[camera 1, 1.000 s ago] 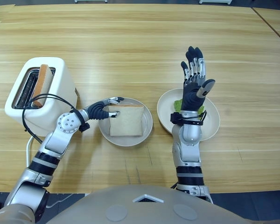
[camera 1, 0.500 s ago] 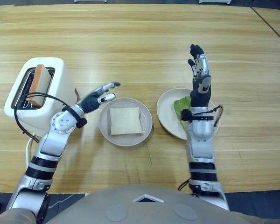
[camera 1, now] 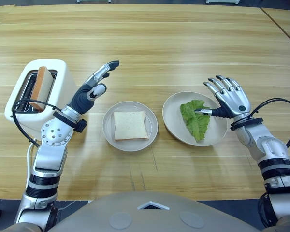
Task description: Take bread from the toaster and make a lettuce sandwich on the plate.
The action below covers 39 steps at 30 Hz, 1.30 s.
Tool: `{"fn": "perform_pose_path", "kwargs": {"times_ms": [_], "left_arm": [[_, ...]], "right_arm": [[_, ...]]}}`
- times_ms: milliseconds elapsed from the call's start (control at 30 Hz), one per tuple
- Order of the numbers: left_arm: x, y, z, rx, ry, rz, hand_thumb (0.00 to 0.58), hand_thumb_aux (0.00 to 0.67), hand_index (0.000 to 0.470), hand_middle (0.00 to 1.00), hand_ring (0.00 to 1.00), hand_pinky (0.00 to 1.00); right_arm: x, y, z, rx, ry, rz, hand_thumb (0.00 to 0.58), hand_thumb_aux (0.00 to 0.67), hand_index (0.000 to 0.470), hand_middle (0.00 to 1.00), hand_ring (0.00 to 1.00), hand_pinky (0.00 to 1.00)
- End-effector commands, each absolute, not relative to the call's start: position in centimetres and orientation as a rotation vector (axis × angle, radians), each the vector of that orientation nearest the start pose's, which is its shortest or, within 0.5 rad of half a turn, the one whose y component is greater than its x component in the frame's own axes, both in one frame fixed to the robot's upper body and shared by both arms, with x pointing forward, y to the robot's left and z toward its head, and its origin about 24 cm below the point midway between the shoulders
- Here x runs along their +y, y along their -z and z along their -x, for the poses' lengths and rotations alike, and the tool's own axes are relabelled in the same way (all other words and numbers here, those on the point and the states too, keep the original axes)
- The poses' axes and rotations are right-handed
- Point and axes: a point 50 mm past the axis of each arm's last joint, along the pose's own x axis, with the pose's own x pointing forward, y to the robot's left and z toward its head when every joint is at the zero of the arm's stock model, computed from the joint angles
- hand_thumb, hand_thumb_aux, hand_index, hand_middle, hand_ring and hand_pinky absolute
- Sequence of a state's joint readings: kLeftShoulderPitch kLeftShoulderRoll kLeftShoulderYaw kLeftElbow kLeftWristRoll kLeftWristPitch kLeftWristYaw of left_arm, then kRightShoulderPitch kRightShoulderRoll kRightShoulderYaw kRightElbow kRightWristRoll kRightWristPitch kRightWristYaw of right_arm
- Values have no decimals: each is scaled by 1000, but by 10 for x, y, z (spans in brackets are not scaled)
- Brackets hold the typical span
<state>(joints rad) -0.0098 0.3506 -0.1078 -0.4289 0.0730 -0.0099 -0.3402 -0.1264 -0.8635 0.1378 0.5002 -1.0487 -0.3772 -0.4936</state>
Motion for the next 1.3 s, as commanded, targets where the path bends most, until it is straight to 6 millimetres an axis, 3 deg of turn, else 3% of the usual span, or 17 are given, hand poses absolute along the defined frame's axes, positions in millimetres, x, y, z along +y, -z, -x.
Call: {"fn": "perform_pose_path", "kwargs": {"times_ms": [33, 300, 367, 667, 833, 900, 967, 1033, 1067, 1100, 1133, 1300], "left_arm": [[141, -127, -232, -341, 508, -479, 0, 0, 0, 0, 0, 0], [143, -124, -233, -341, 500, -497, 0, 0, 0, 0, 0, 0], [143, -124, -233, -342, 499, -500, 0, 0, 0, 0, 0, 0], [145, -122, -234, -345, 488, -510, 0, 0, 0, 0, 0, 0], [146, -121, -235, -346, 485, -513, 0, 0, 0, 0, 0, 0], [146, -121, -235, -347, 486, -516, 0, 0, 0, 0, 0, 0], [146, -121, -235, -347, 486, -518, 0, 0, 0, 0, 0, 0], [147, -121, -236, -346, 485, -520, 0, 0, 0, 0, 0, 0], [147, -121, -236, -345, 485, -521, 0, 0, 0, 0, 0, 0], [148, -120, -237, -345, 484, -521, 0, 0, 0, 0, 0, 0], [148, -120, -237, -345, 483, -522, 0, 0, 0, 0, 0, 0], [149, -120, -238, -343, 482, -523, 0, 0, 0, 0, 0, 0]], "right_arm": [[-310, -55, -241, -285, -244, 1823, 0, 0, 0, 0, 0, 0], [-305, -45, -228, -243, -430, 1752, 0, 0, 0, 0, 0, 0], [-303, -41, -225, -226, -457, 1723, 49, 29, 20, 0, 0, 0], [-308, -28, -220, -144, -509, 1695, 92, 55, 39, 0, 0, 0], [-310, -25, -220, -131, -512, 1697, 179, 113, 79, 0, 0, 0], [-311, -25, -220, -132, -510, 1695, 261, 173, 122, 0, 0, 0], [-311, -25, -220, -135, -509, 1690, 408, 305, 214, 0, 0, 0], [-310, -24, -220, -143, -509, 1682, 460, 365, 256, 0, 0, 0], [-309, -24, -220, -148, -509, 1678, 527, 468, 328, 0, 0, 0], [-308, -24, -220, -152, -510, 1672, 576, 615, 431, 0, 0, 0], [-308, -24, -220, -156, -511, 1667, 580, 670, 470, 0, 0, 0], [-304, -23, -222, -186, -501, 1641, 580, 670, 470, 0, 0, 0]]}}
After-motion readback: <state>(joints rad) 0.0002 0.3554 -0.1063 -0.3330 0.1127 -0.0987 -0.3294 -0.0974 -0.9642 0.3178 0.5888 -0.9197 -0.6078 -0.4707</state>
